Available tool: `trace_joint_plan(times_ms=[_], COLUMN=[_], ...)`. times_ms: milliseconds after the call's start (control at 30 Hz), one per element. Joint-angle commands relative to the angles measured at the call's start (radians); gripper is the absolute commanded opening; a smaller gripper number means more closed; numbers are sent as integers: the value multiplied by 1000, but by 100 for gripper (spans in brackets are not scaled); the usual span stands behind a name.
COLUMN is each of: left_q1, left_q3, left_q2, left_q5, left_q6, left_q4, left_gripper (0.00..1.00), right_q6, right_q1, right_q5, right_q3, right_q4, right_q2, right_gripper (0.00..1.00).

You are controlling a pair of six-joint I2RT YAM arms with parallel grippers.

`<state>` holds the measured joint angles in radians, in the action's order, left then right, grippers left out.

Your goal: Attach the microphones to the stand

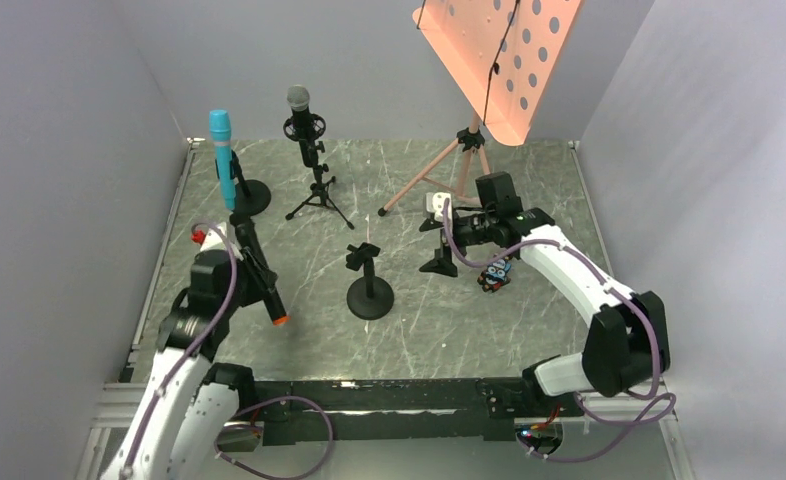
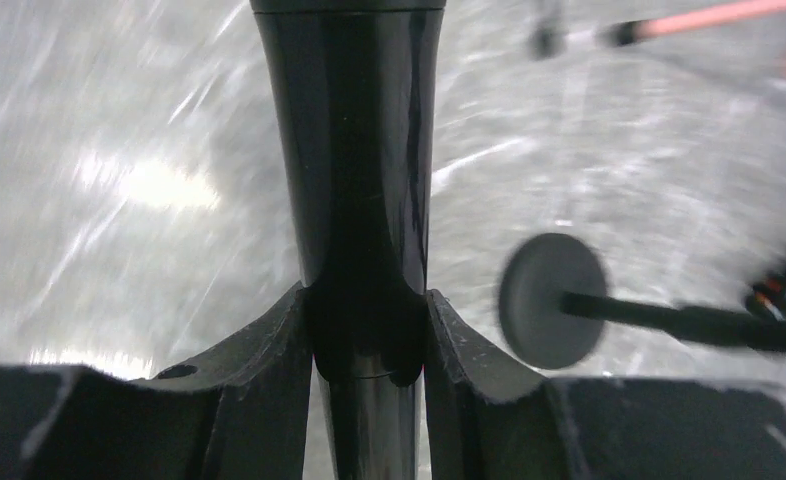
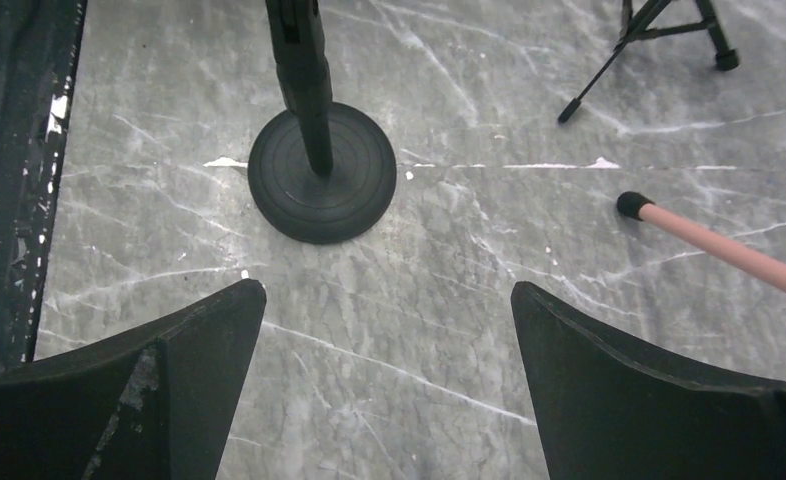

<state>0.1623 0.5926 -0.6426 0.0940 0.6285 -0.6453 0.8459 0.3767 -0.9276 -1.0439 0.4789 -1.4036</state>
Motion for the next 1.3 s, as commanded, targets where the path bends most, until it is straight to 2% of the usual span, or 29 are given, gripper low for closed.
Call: trace_joint_plan(times_ms=[0, 133, 200, 300, 333, 367, 433, 467, 533, 733, 933, 1000, 1267], left_q1=[-1, 3, 24, 90, 127, 172, 309, 368, 471, 651, 685, 685, 688], left_q3=[33, 45, 49, 75, 84, 93, 119, 134, 173, 297, 379, 389, 424], left_q2=[195, 213, 199, 162, 142, 125, 73, 47, -17, -232, -372, -393, -444], left_q5=[-361, -816, -910, -930, -921, -905, -832, -797, -737, -654, -629, -625, -661], left_q6=[-356, -436, -419, -393, -384, -377, -383, -389, -405, -431, -446, -442, -435], left_q4=[263, 458, 554, 634, 671, 698, 735, 743, 749, 781, 754, 755, 716], left_gripper=[0, 0, 0, 0, 0, 0, 0, 0, 0, 0, 0, 0, 0], right_q6=[1, -89, -213, -481, -610, -809, -1324, -1504, -1729, -1875, -2015, -2000, -1868], right_q1=[-28, -50, -60, -62, -62, -60, -60, -61, -57, -51, -45, -31, 14], right_q5=[-114, -268, -369, -486, -502, -500, -478, -461, -435, -414, -438, -455, -458], right_q3=[-38, -48, -50, -33, -6, 35, 116, 155, 192, 167, 167, 181, 183], right_q4=[-1, -3, -56, -235, -372, -632, -1095, -1326, -1611, -1719, -1888, -1900, -1740], right_q2=[73, 82, 81, 104, 123, 139, 140, 135, 135, 188, 211, 214, 202], right_gripper=[100, 100, 100, 100, 100, 100, 100, 100, 100, 100, 100, 100, 96])
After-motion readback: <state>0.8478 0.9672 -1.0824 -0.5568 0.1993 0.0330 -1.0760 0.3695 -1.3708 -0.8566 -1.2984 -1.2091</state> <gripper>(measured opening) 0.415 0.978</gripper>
